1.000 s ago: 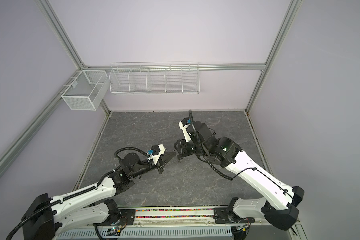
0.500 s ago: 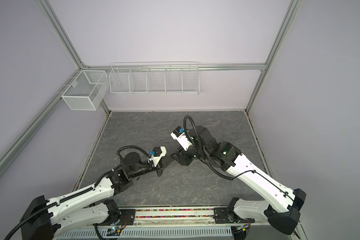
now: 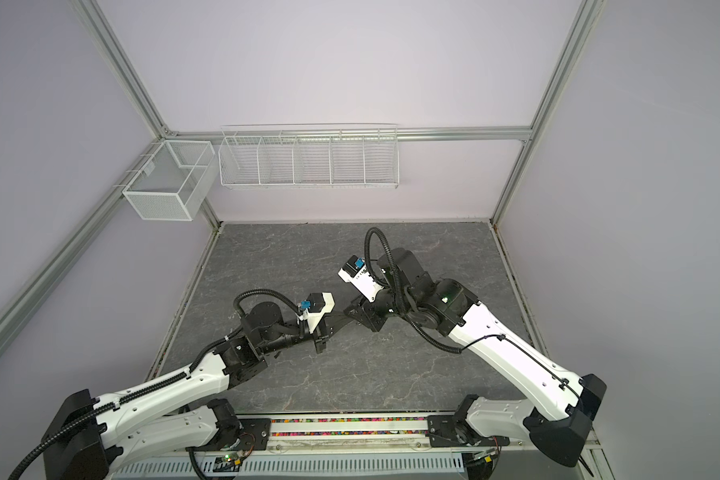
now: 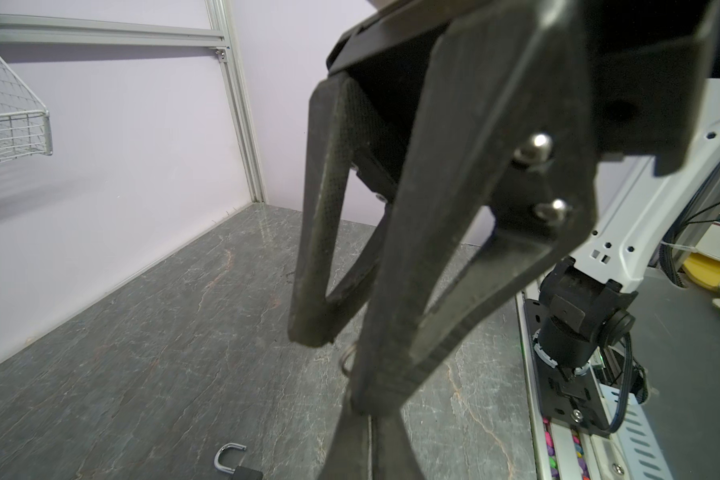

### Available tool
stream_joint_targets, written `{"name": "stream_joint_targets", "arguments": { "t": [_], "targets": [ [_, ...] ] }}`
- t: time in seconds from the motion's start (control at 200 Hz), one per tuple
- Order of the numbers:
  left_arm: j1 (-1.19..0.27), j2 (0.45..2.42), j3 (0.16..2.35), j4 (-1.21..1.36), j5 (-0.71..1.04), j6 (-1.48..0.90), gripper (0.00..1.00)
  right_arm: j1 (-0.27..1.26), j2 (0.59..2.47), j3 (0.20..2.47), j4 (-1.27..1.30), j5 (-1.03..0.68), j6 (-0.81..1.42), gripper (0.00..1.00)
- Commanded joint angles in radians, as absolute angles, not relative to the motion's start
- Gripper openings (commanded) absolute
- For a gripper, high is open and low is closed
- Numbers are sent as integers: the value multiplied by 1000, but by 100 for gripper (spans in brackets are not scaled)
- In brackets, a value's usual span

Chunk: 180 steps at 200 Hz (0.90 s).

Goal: Unlock with the key

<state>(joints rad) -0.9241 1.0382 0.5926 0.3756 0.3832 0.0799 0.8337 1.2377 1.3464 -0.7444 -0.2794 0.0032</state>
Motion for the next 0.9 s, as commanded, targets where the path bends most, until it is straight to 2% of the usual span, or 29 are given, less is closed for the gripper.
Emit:
{"name": "stream_joint_targets", "arguments": {
  "t": [0.0,0.455,0.67,0.895],
  "targets": [
    [-930,1045,621,376,414,73,0,826,1245,1345,-762,-319,-39,29],
    [-929,1053,638,359,433,71,0,806,1223,1342,-769,-330,-35,16],
    [-928,1054,644,359,442,63,0,803,1210,1339,-765,-334,-28,7],
    [-928,1046,652,357,441,48,0,796,1195,1326,-743,-345,-2,7]
  ]
}}
